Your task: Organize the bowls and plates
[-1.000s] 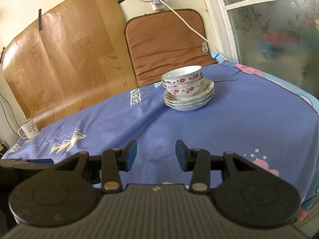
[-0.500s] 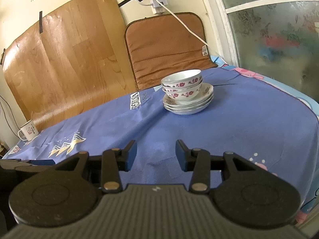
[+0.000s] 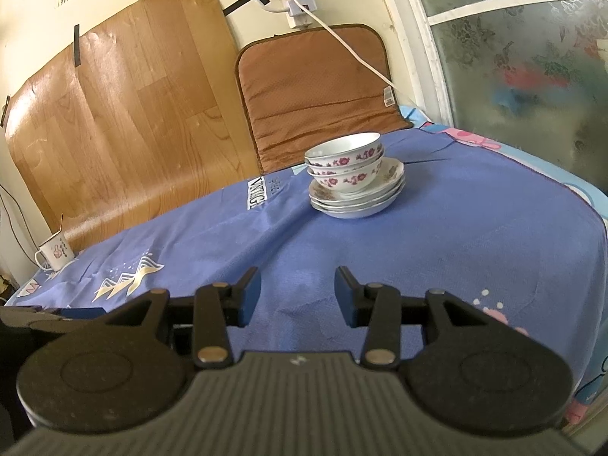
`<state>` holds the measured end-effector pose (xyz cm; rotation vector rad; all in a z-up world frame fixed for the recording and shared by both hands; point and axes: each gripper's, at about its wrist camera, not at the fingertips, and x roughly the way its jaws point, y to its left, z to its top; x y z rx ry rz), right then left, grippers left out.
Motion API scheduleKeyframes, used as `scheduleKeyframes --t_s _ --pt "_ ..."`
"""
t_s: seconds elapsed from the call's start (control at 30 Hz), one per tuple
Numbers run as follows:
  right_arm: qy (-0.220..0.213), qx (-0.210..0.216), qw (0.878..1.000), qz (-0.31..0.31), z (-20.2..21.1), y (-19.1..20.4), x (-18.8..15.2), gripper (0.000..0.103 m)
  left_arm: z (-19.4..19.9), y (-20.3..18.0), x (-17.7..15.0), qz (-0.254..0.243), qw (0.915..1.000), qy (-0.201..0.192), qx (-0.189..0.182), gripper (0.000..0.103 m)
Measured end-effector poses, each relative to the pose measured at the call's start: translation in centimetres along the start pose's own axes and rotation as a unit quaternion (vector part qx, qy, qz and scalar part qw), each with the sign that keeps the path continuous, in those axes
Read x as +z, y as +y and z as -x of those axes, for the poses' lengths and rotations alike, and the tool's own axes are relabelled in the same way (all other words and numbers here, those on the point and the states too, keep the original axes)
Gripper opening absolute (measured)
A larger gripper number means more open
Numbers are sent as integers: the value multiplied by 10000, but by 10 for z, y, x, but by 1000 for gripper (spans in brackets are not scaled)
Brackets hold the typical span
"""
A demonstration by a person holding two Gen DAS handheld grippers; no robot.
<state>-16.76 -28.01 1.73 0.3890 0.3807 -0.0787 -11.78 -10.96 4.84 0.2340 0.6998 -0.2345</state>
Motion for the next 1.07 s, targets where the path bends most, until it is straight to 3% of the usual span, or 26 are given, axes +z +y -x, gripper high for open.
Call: scheduleKeyframes --t_s 0.73,0.9,1.07 --pt "-6 -14 10000 -66 0 -1 -2 46 -4 -1 -1 -7 10000 90 -42 103" --pt "5 -12 10000 -86 0 -1 -2 46 0 1 -1 38 9992 -7 -393 103" --pt "-90 -28 9998 -178 3 -5 0 46 4 -2 1 13 9987 -148 -482 103"
